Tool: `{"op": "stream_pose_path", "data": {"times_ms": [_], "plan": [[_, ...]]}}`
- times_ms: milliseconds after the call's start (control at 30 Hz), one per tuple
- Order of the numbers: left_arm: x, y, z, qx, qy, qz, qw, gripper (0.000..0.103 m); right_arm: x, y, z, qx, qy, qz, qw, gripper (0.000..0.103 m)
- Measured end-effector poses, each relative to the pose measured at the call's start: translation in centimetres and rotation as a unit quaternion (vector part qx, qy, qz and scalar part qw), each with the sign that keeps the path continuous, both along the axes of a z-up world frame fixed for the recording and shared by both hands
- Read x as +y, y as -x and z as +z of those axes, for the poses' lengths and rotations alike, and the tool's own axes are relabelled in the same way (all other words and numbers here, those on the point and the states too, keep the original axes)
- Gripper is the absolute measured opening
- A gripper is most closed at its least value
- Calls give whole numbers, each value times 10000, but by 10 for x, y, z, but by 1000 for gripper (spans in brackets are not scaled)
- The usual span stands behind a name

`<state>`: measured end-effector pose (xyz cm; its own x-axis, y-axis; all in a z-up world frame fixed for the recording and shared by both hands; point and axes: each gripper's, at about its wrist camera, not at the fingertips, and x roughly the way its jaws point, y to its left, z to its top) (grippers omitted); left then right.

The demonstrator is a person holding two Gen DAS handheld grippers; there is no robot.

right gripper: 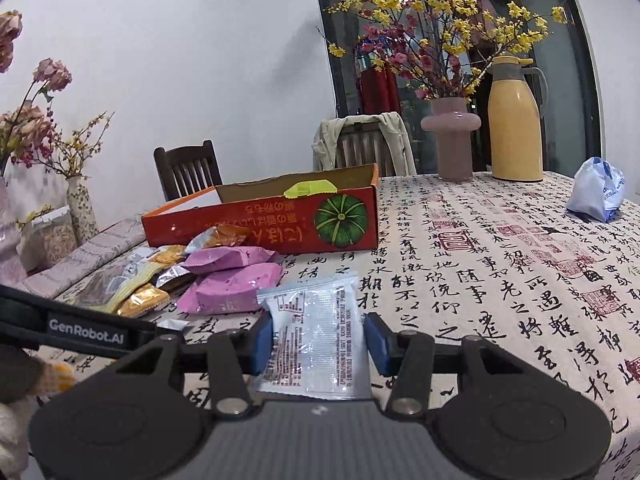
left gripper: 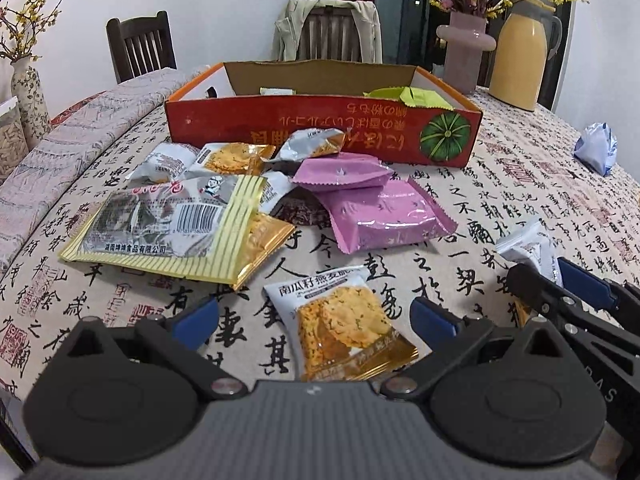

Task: Organize snacks
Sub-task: 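Grasp a white packet with right gripper while left grasps a cookie packet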

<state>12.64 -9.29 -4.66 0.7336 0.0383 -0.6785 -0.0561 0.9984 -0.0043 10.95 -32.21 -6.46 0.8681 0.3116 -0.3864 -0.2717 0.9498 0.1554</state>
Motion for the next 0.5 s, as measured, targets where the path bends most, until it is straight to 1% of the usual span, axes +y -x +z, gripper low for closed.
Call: {"op": "stream_pose_path", "data": {"times_ms": [133, 500], "plan": [[-1, -5, -7, 195, -47, 59, 9998, 103, -1, 1, -1, -18, 7, -5, 10000, 48], [-1, -4, -8, 173, -64, 61, 9998, 103, 1, 1, -3, 19, -21, 53, 10000, 48]]}}
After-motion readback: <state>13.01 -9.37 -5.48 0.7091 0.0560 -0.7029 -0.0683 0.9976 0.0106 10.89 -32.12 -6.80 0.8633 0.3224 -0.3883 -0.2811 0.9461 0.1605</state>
